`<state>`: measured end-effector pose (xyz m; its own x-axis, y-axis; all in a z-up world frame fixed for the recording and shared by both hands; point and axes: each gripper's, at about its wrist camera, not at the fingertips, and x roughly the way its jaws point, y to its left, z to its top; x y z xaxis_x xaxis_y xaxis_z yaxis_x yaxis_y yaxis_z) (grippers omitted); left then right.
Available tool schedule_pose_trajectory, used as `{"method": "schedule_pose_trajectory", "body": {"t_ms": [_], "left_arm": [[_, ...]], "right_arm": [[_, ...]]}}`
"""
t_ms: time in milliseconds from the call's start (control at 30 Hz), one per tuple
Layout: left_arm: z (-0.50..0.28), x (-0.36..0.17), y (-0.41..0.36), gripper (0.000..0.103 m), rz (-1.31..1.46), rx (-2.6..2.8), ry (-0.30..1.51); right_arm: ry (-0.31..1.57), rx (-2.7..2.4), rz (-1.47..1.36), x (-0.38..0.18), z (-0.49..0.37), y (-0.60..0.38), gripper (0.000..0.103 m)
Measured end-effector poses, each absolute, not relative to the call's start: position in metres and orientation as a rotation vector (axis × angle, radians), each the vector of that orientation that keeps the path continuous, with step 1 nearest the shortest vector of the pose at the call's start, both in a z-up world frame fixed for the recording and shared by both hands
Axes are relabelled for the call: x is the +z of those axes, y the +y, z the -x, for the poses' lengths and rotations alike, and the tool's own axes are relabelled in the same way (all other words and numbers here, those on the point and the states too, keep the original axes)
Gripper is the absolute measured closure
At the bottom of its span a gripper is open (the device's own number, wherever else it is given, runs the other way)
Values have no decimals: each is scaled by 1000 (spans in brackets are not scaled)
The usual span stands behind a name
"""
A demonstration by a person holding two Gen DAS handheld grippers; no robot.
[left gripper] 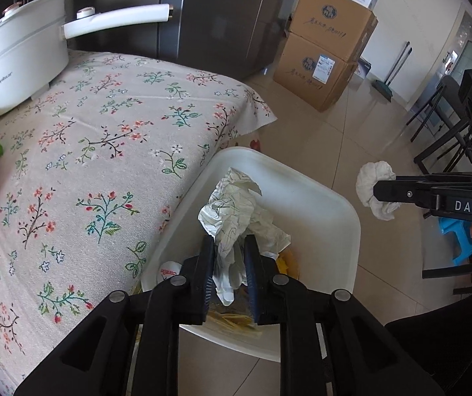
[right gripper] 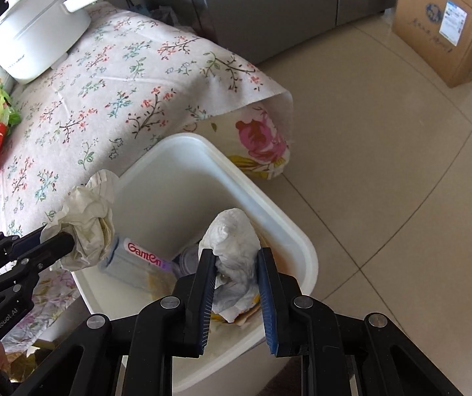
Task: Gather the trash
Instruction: 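Carry the tissue over the bin and open the right tool while the left tool drops the wrapper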
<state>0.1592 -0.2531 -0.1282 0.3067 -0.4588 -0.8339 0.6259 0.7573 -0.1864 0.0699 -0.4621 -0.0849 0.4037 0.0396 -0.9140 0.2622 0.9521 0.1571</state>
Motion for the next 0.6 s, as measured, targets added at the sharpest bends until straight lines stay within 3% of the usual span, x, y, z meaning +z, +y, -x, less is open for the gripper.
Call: {"method": "schedule_pose_trajectory", "body": {"t_ms": [33,100,133,600], "left_arm": [[-161,-129,-255,53,-191,-713,1041],[-162,-129,-254,27,-203,-672,1032],[-161,-128,-254,22,-211,-656,1020],[-159,-112,-221,9,-252,-560,1010]], "right_arm": [[1153,-145,-296,-85,-70,-463,80],[1153,-150,-299,-86,-71,-464,80],[1153,-149,-301,-86,-71,-464,80],[1158,-135,-285,-86,-78,-450,80]]}}
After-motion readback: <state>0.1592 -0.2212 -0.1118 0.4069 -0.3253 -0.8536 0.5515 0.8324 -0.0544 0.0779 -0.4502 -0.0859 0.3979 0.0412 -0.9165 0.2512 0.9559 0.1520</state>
